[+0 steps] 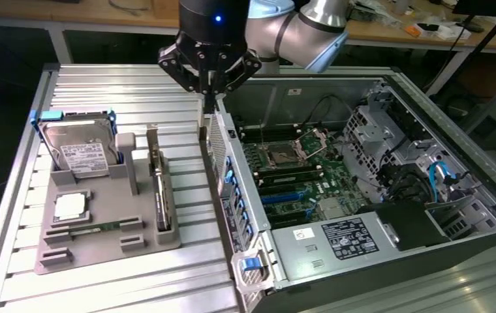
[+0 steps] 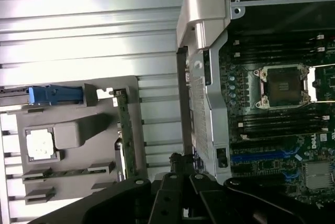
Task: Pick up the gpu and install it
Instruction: 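Reach for the gpu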
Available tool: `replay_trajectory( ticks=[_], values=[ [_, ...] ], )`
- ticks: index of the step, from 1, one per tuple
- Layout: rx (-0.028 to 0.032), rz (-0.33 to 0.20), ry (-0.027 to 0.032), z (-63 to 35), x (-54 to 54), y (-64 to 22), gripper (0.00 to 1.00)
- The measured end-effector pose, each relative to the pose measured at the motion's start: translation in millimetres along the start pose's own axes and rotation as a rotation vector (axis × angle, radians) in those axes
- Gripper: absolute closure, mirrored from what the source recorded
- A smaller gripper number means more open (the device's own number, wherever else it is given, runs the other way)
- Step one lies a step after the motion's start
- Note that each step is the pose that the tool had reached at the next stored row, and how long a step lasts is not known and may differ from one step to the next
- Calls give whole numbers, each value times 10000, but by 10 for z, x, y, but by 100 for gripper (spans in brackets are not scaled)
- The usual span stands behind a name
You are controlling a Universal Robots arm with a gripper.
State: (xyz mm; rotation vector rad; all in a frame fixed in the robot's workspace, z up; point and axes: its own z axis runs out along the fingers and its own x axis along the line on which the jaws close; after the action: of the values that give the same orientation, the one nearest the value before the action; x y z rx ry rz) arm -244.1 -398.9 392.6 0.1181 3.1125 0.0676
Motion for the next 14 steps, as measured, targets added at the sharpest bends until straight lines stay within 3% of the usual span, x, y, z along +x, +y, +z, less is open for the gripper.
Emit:
replay_trajectory(
  ticks=[14],
  values=[
    [0,0,0,22,752,-59,89]
  ],
)
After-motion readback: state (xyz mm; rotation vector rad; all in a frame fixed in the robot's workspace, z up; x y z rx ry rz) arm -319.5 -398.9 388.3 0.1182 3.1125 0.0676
